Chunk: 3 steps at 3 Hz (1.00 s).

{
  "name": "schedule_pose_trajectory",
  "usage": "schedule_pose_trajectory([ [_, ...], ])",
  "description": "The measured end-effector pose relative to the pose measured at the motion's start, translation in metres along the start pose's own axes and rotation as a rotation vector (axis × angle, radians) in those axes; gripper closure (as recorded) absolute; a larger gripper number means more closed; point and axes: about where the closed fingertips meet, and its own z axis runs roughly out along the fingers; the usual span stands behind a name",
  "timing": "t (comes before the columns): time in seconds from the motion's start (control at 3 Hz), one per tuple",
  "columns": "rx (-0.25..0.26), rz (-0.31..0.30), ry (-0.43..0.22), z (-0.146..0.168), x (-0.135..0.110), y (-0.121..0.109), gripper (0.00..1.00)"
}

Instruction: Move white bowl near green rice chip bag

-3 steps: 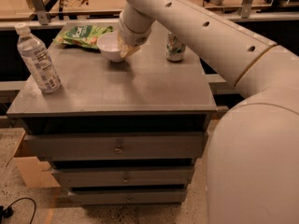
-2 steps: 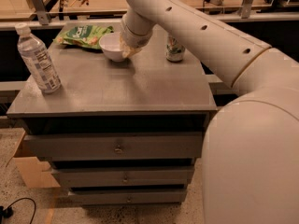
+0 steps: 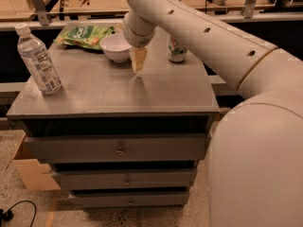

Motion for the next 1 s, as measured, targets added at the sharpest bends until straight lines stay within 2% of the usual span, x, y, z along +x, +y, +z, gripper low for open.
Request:
schedule_pose_trajectory([
  [0.33, 0.050, -0.007, 0.066, -0.031, 0.004, -0.012, 0.00],
  [0.67, 0.164, 0.021, 0.145, -0.087, 0.015, -0.025, 0.00],
  [1.0, 0.300, 0.090, 0.248, -0.148, 0.035, -0.028, 0.00],
])
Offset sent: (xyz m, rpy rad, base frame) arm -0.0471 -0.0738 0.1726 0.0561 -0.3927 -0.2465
